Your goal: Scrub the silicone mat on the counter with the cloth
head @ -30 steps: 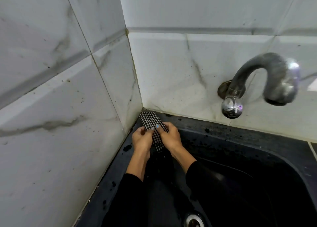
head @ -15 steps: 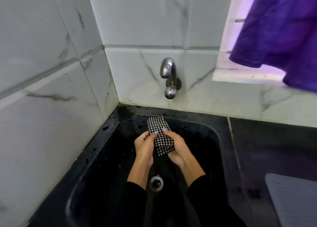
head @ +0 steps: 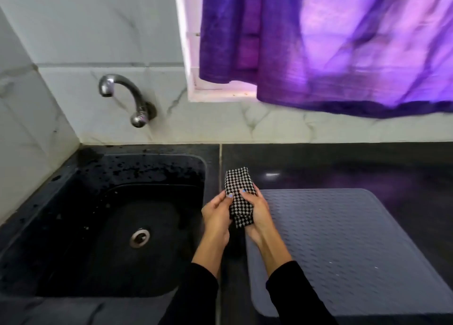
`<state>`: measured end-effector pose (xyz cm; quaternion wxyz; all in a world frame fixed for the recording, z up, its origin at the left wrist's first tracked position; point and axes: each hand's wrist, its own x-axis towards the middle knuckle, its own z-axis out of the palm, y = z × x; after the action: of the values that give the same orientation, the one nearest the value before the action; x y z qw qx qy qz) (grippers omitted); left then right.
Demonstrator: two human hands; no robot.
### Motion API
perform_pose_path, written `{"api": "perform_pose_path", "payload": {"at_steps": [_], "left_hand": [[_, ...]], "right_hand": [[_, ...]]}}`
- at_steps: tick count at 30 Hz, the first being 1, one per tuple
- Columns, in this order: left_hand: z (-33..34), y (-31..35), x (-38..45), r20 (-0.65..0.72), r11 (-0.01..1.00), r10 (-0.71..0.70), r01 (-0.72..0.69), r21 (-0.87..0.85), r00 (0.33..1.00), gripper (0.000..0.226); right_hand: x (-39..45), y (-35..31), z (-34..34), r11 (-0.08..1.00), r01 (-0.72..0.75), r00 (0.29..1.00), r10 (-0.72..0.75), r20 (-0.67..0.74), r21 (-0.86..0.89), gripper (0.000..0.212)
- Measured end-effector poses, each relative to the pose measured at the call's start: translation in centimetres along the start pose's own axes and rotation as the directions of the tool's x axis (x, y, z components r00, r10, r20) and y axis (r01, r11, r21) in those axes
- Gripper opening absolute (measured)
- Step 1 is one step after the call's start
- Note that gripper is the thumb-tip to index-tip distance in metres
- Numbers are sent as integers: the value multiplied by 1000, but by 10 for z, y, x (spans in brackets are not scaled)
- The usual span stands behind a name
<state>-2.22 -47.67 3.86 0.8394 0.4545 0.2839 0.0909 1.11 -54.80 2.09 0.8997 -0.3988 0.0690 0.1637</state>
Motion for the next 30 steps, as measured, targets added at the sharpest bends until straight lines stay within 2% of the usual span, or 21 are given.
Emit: {"api": "perform_pose_path", "payload": {"at_steps": [2,4,5,7,9,10,11,13,15,17,19,20,26,30], "left_hand": [[15,-27,-9,56,988,31,-39,152,998,21],[20,-48,-13,65,902,157,-169,397,986,20],[18,-56,-13,78,795,265,-264,546,961,19],[10,-66,-9,169,486,448,-398,778,878,22],[-2,-74,5,319,209,442,-442,872,838,37],[-6,-76,10,372,79,396,-435,897,840,44],[-11,-80,18,401,-30,345,-417,908,849,51],[-18,-86,26,430,-172,303,-395,902,850,71],[-21,-88,31,436,-248,302,-371,895,848,79],[-21,-90,34,427,-275,291,-352,895,856,81],[-20,-89,33,429,-295,302,-345,891,851,85],[-19,-89,34,423,-290,303,-341,894,854,85],[-19,-92,34,422,-287,316,-338,896,850,81],[-18,-93,33,421,-290,325,-335,897,847,78]], "right_hand": [[-9,-18,-34,999,3,999,-1,-45,34,41],[-17,-37,-64,999,31,992,-27,-123,30,41],[-21,-47,-78,998,56,985,-52,-163,19,42],[-26,-65,-99,991,133,958,-135,-252,-27,45],[-28,-82,-112,956,197,902,-264,-343,-219,50],[-29,-87,-117,893,202,866,-354,-352,-402,52],[-32,-90,-118,773,189,838,-448,-311,-605,53],[-38,-85,-114,430,142,831,-541,-129,-892,54],[-40,-66,-107,182,163,883,-465,61,-970,57],[-38,-35,-104,-59,194,943,-265,202,-979,59],[-40,-4,-107,-358,198,938,-200,282,-912,59],[-39,5,-109,-442,176,929,-221,297,-880,58],[-38,7,-113,-541,117,906,-286,313,-833,54],[-39,11,-113,-568,97,901,-297,314,-817,53]]}}
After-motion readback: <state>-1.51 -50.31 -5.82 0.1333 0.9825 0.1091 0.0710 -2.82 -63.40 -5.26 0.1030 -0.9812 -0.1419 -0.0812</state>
